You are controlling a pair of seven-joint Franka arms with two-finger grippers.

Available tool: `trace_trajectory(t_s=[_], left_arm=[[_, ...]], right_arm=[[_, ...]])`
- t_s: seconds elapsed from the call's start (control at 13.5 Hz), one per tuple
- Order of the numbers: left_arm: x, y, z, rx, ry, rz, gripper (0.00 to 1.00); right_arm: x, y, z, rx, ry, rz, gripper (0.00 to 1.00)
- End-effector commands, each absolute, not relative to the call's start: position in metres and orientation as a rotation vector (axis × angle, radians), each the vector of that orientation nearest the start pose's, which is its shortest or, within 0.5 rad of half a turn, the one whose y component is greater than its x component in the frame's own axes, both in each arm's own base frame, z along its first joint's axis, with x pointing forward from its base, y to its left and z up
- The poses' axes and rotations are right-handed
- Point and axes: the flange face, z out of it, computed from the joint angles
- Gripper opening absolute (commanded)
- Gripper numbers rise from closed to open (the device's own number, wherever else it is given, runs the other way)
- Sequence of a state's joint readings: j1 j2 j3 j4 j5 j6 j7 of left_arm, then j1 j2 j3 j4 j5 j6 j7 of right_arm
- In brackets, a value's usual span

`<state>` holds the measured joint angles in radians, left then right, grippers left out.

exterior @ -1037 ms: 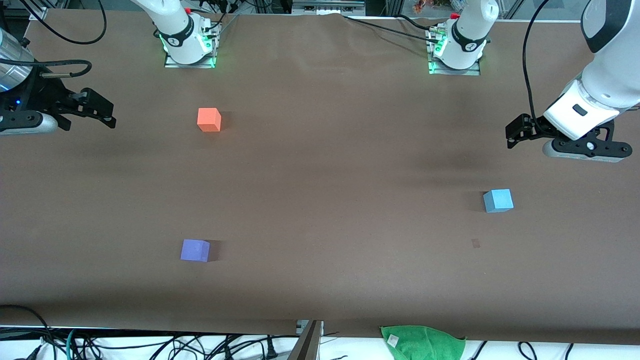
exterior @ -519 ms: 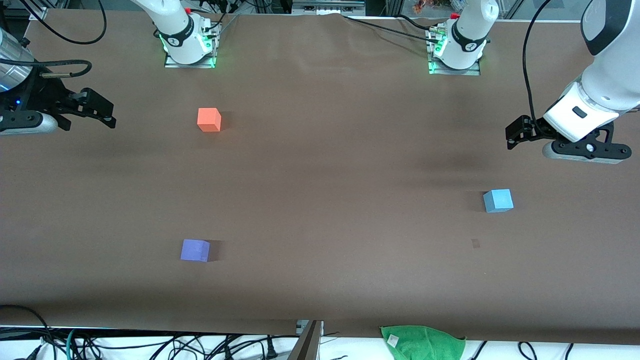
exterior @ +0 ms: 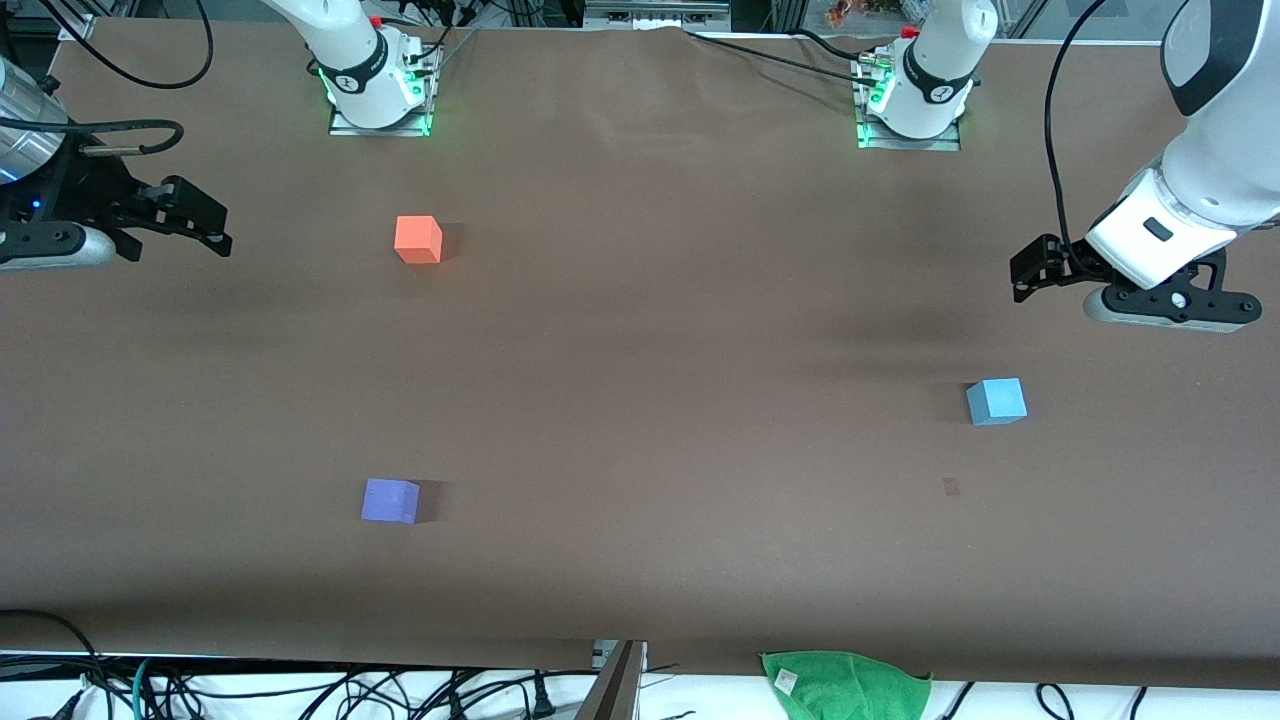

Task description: Place blue block between orange and purple blocks

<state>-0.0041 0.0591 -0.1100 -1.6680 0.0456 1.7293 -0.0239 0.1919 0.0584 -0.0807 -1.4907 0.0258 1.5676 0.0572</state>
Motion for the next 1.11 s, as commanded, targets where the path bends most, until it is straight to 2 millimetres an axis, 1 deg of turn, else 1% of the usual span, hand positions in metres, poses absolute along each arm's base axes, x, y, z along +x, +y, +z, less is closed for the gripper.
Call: trace_trajectory(t_s=[0.0, 0.44, 0.81, 0.96, 1.04], left_arm=[[0.583, -0.060, 0.564, -3.091, 0.168, -0.005, 1.00], [0.583, -0.060, 0.563, -3.091, 0.168, -0.003, 1.00], [0.583, -0.055, 0.562, -3.093, 0.153, 0.002, 1.00], [0.587, -0.050, 0.557, -3.093, 0.140, 0.014, 1.00], [0.590, -0.045, 0.548, -3.095, 0.126, 0.040, 1.00]], right_arm=[[0.570, 0.065, 0.633, -3.114, -0.106, -0.036, 0.99], [0.570, 0.066, 0.633, -3.112, -0.106, -0.036, 0.99], [0.570, 0.065, 0.633, -3.113, -0.104, -0.033, 0.99], [0.570, 0.065, 0.633, -3.114, -0.104, -0.033, 0.99], [0.570, 0.065, 0.632, -3.114, -0.104, -0.031, 0.99]])
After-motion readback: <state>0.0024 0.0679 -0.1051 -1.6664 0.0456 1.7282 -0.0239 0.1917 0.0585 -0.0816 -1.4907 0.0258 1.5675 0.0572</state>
